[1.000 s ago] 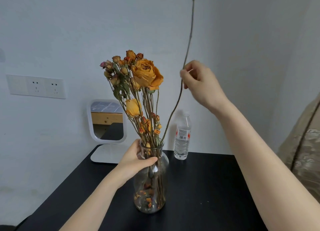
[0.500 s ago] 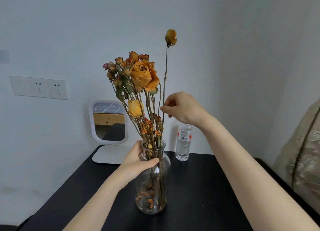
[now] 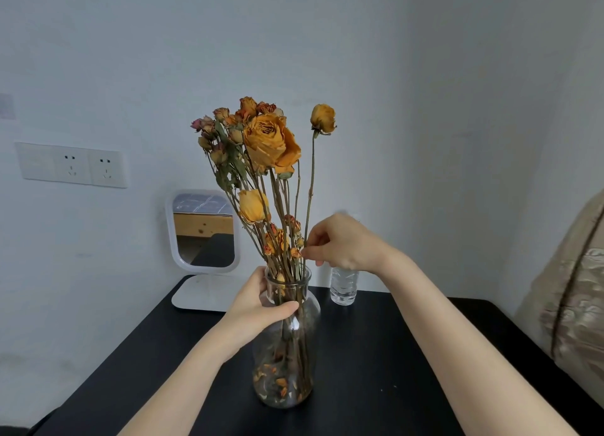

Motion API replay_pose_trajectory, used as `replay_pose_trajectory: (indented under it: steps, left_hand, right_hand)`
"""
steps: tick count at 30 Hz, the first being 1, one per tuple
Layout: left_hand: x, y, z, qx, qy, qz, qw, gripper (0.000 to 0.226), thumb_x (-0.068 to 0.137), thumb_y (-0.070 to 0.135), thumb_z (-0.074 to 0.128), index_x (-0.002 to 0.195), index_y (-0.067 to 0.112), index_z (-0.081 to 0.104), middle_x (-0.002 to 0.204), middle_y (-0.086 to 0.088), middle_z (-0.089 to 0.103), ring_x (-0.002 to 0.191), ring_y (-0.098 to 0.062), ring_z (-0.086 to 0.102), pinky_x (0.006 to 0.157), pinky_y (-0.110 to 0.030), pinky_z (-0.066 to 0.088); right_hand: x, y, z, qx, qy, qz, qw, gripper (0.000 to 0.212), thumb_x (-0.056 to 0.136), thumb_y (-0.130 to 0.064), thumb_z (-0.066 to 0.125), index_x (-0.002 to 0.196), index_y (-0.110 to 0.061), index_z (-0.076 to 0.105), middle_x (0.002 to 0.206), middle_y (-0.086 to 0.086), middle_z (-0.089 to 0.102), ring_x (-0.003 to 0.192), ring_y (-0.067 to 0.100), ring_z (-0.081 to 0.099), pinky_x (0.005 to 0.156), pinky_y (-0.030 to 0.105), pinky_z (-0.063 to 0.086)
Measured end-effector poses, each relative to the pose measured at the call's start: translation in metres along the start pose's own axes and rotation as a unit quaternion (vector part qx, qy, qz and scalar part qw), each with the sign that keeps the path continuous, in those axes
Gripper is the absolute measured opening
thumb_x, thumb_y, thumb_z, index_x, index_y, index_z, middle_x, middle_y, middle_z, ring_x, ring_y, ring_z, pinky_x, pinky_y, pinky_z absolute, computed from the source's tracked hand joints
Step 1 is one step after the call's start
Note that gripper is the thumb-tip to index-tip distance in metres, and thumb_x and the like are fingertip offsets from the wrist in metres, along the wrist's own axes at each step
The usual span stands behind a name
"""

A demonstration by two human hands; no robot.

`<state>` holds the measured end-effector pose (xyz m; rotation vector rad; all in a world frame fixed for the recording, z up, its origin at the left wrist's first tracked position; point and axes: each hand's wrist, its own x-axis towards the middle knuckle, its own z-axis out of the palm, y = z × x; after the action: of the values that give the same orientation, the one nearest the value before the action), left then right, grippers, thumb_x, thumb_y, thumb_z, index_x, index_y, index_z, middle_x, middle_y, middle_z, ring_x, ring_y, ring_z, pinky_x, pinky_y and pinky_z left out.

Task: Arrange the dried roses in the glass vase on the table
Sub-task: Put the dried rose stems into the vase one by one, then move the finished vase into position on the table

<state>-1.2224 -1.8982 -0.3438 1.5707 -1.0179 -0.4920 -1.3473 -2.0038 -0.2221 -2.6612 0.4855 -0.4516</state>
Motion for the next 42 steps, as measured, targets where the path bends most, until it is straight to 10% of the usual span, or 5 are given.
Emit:
replay_pose_trajectory:
  steps: [8,17,23,31,42]
  left_hand:
    - [-0.001,-0.002,0.003,-0.007,0.011,0.016,1.0,0.048,0.076,0.022,0.074,0.102,0.045,0.041,0.103,0.032,0.047,0.099,0.007,0.045,0.089,-0.019,0.039]
    - [-0.039,-0.032,0.012,-0.04,0.059,0.012,0.997,0.103,0.056,0.034,0.081,0.14,0.035,0.02,0.146,0.012,0.025,0.135,-0.012,0.026,0.108,-0.034,0.027]
    - [-0.06,-0.066,0.009,-0.001,0.025,-0.001,1.0,0.095,0.053,0.035,0.081,0.125,0.04,0.019,0.131,0.014,0.034,0.114,0.0,0.043,0.092,-0.019,0.037]
    - [-0.049,-0.079,0.012,0.01,0.036,0.014,0.999,0.08,0.07,0.026,0.079,0.121,0.046,0.02,0.12,0.026,0.039,0.111,0.004,0.045,0.079,-0.012,0.044]
    - [0.016,-0.087,0.02,0.001,0.004,-0.011,1.0,0.088,0.076,0.025,0.074,0.141,0.028,0.015,0.131,0.015,0.032,0.121,-0.004,0.037,0.096,-0.022,0.039]
  right_hand:
    - [-0.013,0.014,0.03,0.065,0.042,0.03,0.997,0.01,0.09,-0.029,0.058,0.092,-0.019,0.057,0.074,-0.009,0.056,0.066,0.005,0.053,0.059,0.017,0.042]
    - [-0.062,0.041,0.102,0.225,0.102,0.056,0.967,0.058,0.085,-0.05,0.057,0.135,-0.027,0.038,0.119,-0.017,0.05,0.109,-0.001,0.05,0.091,0.019,0.047]
    - [-0.077,0.045,0.137,0.28,0.07,0.058,0.956,0.091,0.078,-0.046,0.068,0.148,-0.032,0.011,0.145,-0.015,0.037,0.133,0.003,0.035,0.113,0.035,0.034]
    - [-0.071,0.062,0.161,0.301,0.078,0.057,0.949,0.072,0.076,-0.046,0.07,0.114,-0.072,0.014,0.121,-0.042,0.037,0.113,-0.031,0.031,0.086,-0.006,0.033]
    - [-0.024,0.096,0.163,0.321,0.103,0.089,0.937,0.08,0.081,-0.036,0.07,0.143,-0.032,0.019,0.124,-0.026,0.041,0.122,-0.005,0.039,0.098,0.01,0.033]
